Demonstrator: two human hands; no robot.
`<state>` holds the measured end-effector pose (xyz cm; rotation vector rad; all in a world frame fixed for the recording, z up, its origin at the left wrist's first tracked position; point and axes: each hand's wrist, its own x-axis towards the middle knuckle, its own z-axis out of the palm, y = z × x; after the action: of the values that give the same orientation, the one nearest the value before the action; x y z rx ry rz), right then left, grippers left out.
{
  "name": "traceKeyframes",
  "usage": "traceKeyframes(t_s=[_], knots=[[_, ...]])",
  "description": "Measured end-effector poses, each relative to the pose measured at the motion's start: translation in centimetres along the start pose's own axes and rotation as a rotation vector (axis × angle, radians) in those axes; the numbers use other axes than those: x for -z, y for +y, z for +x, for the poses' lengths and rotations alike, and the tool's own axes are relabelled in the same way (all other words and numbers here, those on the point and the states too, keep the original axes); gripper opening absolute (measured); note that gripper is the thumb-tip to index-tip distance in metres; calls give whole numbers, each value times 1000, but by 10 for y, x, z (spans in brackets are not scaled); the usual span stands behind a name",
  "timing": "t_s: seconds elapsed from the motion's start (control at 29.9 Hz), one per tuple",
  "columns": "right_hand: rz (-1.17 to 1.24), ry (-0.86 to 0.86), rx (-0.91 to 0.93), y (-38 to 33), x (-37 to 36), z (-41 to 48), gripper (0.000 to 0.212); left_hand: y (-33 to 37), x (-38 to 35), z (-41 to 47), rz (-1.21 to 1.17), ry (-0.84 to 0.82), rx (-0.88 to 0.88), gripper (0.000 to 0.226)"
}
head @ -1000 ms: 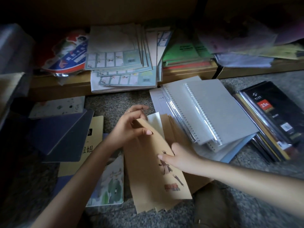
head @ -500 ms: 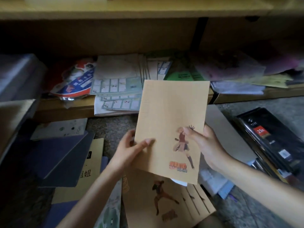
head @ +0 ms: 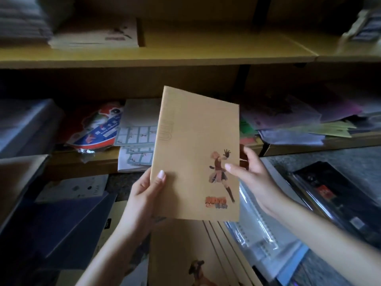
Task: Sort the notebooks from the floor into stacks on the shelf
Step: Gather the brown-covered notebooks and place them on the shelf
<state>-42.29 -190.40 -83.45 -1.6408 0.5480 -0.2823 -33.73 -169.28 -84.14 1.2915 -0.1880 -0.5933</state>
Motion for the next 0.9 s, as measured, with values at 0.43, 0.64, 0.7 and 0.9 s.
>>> traceKeyframes(t_s=[0.43, 0.64, 0.7, 0.9], knots=[[185, -366, 236, -84, -34, 3, 27, 115, 6, 1, 58, 159, -478, 17], [312, -203, 276, -149, -67, 44, 40, 178, 10, 29, 72, 279, -606, 13], [318, -185, 209, -168, -78, 66, 39, 190, 14, 52, 64, 324, -533, 8], [346, -182, -51, -193, -113, 122, 42, 201, 32, 75, 23, 386, -424, 68]])
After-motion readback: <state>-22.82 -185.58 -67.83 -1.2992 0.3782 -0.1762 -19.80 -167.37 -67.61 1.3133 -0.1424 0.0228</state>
